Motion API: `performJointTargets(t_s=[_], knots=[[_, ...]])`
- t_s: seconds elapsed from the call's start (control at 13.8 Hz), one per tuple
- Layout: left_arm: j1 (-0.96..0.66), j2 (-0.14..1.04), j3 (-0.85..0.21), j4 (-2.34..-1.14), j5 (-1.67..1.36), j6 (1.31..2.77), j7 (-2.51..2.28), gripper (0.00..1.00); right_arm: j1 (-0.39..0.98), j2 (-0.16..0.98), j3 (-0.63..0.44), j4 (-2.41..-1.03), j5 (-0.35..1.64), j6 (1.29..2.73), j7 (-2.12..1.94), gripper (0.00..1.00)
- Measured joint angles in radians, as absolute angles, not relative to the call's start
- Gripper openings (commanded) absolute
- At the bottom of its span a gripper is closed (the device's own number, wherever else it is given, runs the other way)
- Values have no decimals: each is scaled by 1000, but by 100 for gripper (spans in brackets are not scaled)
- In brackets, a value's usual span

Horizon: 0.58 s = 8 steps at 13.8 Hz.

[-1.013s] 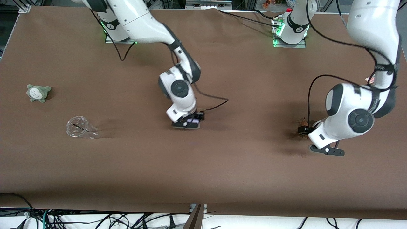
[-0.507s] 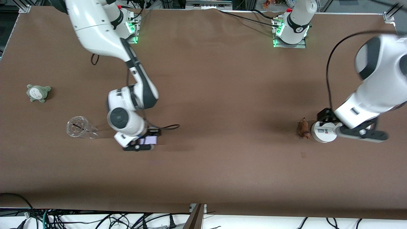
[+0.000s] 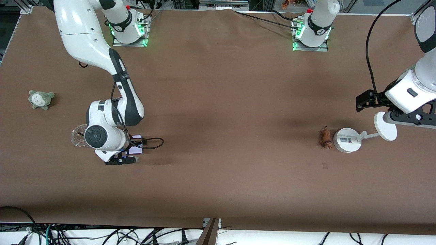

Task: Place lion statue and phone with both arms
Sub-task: 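Raise the left gripper away while the right gripper lowers the phone by the cup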

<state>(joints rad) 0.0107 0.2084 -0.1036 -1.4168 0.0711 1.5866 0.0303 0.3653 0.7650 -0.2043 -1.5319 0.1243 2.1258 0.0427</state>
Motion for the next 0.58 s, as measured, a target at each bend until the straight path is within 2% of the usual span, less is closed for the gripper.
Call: performJointTargets(t_s=[0.29,0.36,0.43,0.51,0.58], knots=[[12,89,-104,-1600,71,1718,30,100,331,767,-206,-1544,124,2126,27,45],[13,58,-104,-1646,71,1743,30,100,323,768,-206,-1547,124,2126,27,56],[14,37,-104,-1675,71,1755,30,100,317,768,-206,-1549,124,2126,26,84],[15,22,-104,-1693,71,1762,30,100,313,768,-206,-1551,124,2126,26,100],[16,15,-104,-1702,69,1765,30,100,311,768,-206,-1551,124,2126,26,100]])
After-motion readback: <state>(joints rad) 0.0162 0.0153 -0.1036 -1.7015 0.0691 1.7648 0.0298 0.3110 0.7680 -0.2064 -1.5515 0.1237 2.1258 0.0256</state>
